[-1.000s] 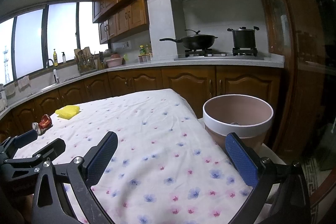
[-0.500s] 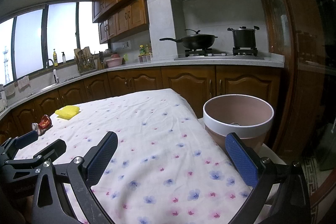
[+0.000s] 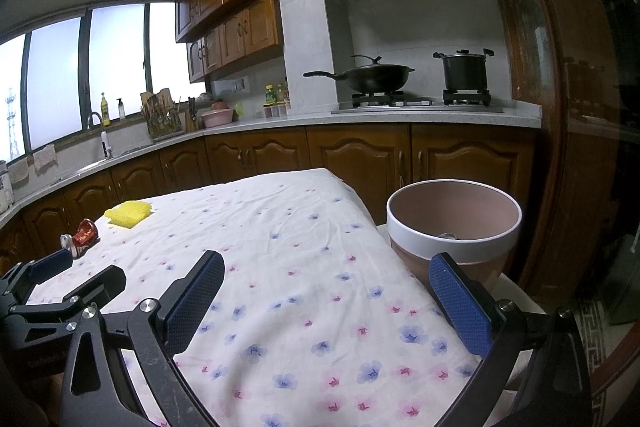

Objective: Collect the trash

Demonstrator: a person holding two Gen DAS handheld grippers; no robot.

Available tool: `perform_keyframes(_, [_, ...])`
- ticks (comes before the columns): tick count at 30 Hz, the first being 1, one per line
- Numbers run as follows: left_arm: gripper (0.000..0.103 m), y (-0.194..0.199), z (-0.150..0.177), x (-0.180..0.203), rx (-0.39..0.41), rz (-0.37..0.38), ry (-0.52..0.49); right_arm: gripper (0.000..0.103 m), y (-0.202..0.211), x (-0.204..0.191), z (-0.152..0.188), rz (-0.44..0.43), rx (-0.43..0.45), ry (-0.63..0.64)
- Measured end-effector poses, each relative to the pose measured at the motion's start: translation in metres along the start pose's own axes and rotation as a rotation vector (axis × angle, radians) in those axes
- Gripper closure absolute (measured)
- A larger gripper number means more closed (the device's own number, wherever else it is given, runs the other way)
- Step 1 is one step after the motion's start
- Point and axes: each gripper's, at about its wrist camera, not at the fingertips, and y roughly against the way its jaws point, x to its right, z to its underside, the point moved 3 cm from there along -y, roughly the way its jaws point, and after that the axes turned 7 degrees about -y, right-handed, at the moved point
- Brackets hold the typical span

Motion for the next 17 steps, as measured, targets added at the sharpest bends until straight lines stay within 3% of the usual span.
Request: perform_keyframes(17, [0.0, -0.009, 0.0, 0.0, -0.033, 0.02, 0.008, 0.0, -0.015, 0.005, -0.002, 0.021, -0.037, -0.003])
